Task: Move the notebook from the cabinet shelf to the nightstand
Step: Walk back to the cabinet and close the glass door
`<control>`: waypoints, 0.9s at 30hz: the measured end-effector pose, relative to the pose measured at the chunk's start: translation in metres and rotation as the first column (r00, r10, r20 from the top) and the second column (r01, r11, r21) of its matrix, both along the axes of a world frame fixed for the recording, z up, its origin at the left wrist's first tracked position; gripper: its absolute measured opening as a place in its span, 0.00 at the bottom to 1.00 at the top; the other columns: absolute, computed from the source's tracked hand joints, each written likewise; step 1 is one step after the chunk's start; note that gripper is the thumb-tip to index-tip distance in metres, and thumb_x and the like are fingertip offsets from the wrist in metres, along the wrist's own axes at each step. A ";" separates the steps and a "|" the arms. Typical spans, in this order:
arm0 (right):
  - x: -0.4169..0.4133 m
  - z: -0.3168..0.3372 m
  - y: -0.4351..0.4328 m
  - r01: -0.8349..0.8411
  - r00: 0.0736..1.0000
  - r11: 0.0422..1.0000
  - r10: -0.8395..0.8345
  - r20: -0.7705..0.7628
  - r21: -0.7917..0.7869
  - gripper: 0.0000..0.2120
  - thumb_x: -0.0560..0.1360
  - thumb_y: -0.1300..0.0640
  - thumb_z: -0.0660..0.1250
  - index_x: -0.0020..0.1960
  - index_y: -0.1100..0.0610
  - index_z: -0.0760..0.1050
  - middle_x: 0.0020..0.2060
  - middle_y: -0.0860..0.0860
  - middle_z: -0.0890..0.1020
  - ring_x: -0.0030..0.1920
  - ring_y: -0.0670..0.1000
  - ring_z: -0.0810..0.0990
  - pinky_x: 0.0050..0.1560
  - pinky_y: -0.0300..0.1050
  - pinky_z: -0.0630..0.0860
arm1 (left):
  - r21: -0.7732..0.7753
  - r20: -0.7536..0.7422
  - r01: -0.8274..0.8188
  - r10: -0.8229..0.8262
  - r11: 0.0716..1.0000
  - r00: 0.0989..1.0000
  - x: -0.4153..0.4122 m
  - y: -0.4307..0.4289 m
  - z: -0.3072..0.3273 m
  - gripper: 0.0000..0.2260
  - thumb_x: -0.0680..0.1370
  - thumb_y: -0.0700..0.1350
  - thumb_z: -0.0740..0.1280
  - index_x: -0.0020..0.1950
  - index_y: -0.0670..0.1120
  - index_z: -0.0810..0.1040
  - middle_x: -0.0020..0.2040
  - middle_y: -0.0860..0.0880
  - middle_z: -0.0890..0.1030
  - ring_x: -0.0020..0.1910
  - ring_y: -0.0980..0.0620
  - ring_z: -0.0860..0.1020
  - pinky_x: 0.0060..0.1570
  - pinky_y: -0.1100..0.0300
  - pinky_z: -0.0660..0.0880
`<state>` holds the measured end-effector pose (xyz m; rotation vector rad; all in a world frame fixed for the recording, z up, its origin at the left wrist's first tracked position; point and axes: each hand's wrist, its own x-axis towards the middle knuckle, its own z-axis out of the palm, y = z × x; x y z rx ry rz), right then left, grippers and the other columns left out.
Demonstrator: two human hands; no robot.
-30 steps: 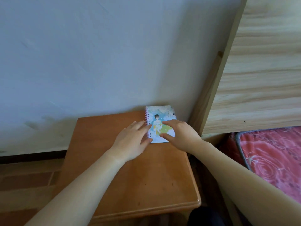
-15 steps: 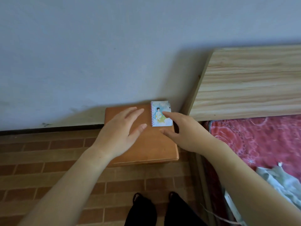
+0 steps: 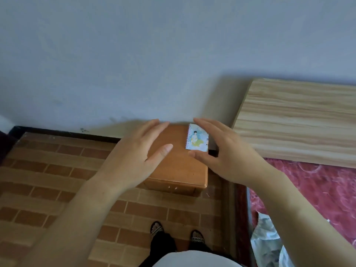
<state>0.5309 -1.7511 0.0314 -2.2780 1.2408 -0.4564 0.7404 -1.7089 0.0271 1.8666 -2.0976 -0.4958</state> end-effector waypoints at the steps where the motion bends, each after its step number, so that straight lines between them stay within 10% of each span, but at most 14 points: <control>1: 0.002 -0.001 0.003 -0.036 0.999 0.999 0.036 0.007 -0.002 0.33 0.72 0.42 0.65 0.72 0.48 0.57 0.71 0.45 0.64 0.70 0.45 0.61 0.68 0.42 0.60 | 0.011 0.020 -0.030 0.029 0.999 0.999 -0.002 0.008 0.001 0.25 0.76 0.62 0.53 0.73 0.60 0.55 0.75 0.59 0.55 0.72 0.62 0.53 0.64 0.65 0.53; 10: 0.071 -0.009 0.032 -0.389 0.921 0.921 0.389 0.022 0.005 0.31 0.73 0.39 0.61 0.72 0.48 0.59 0.72 0.44 0.63 0.70 0.44 0.60 0.66 0.33 0.58 | 0.131 0.089 -0.421 0.412 0.898 0.907 0.032 0.109 -0.006 0.30 0.71 0.68 0.48 0.73 0.61 0.53 0.75 0.57 0.54 0.74 0.57 0.52 0.71 0.45 0.57; 27: 0.318 0.015 0.245 -0.839 0.542 0.545 0.836 -0.086 0.007 0.29 0.74 0.38 0.58 0.72 0.44 0.56 0.72 0.40 0.60 0.69 0.42 0.62 0.67 0.43 0.63 | 0.126 -0.030 -0.869 0.878 0.478 0.479 0.187 0.387 -0.007 0.27 0.74 0.66 0.49 0.72 0.62 0.56 0.75 0.59 0.55 0.72 0.59 0.55 0.68 0.54 0.55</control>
